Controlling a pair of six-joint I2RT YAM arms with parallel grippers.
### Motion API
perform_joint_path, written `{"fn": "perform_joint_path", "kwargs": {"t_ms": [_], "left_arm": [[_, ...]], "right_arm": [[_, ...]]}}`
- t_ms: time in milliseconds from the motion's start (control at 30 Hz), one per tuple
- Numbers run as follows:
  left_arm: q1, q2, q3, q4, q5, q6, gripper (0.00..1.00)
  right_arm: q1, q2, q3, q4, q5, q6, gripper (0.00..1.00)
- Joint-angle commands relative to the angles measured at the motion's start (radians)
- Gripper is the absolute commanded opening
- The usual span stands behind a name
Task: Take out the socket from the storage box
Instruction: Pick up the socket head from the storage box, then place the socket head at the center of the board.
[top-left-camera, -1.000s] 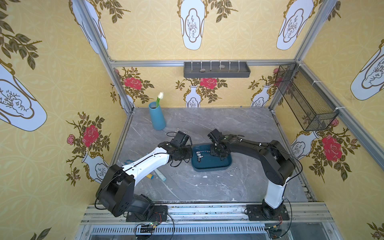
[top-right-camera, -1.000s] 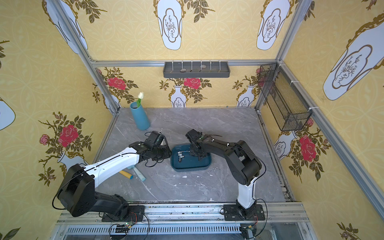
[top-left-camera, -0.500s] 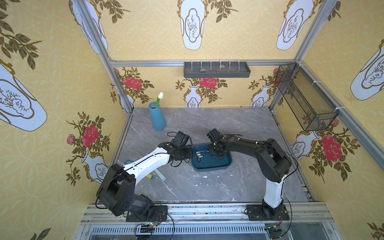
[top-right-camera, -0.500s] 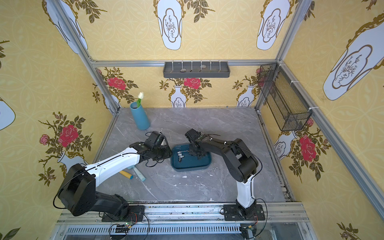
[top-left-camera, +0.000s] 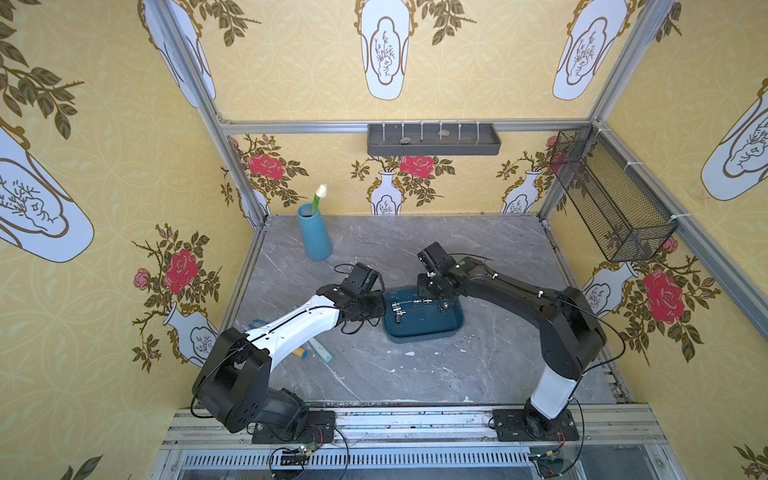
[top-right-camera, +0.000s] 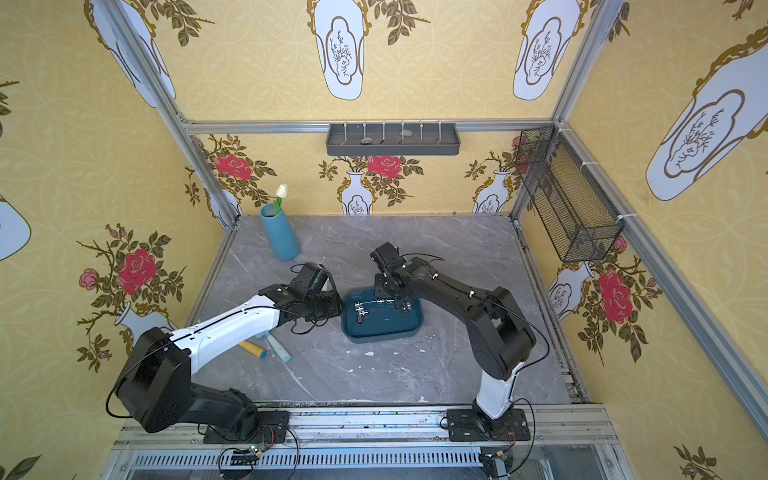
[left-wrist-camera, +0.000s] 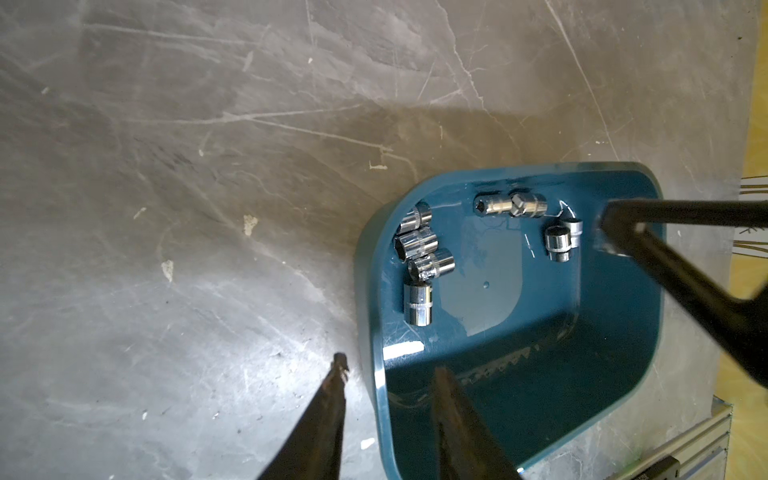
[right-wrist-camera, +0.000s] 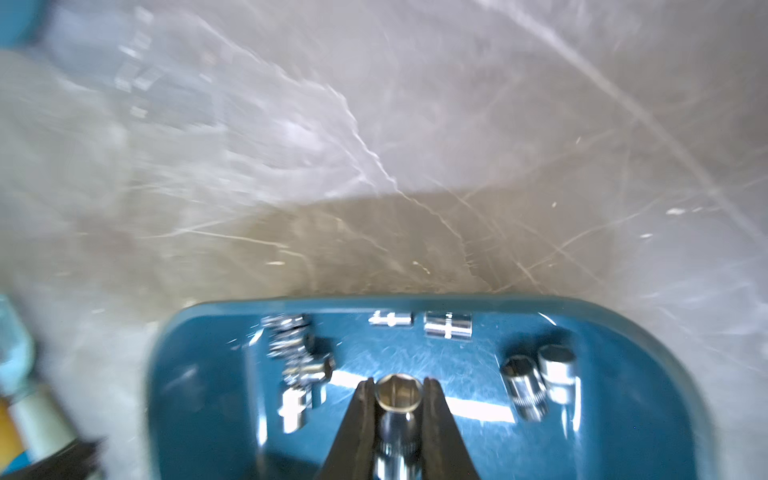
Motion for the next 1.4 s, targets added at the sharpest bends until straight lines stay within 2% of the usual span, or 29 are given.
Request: {"fn": "perform_joint_path", "kwargs": {"t_ms": [0,133,333,567,1033,1367], "left_arm": [[0.001,0.002,-0.002,0.003,-0.003,0.015,0.4],[0.002,0.007,0.001,0.001,-0.002,0.016,0.4],[0.001,0.004,0.001,-0.001,0.0,0.016,0.4],[0.001,0.004,0.008,-0.014,-0.001,0.019,0.4],[0.001,0.003,0.004,-0.013,-0.003,0.021,0.4],[0.001,0.002,0.001,-0.014,-0.006,0.023,0.41]], "right_arm": [[-0.013,-0.08,0.011,-0.089,0.028,-0.054,0.13],[-0.068,-0.163,-0.001,-0.165,0.074,-0.097,0.13],[-0.229,-0.246,-0.123,-0.161,0.069,-0.159,0.13],[-0.347,-0.204,-0.21,-0.094,0.006,-0.226,0.15],[-0.382,0.031,-0.186,0.041,-0.084,-0.282,0.16],[-0.382,0.099,-0.161,0.08,-0.088,-0.29,0.17]]}}
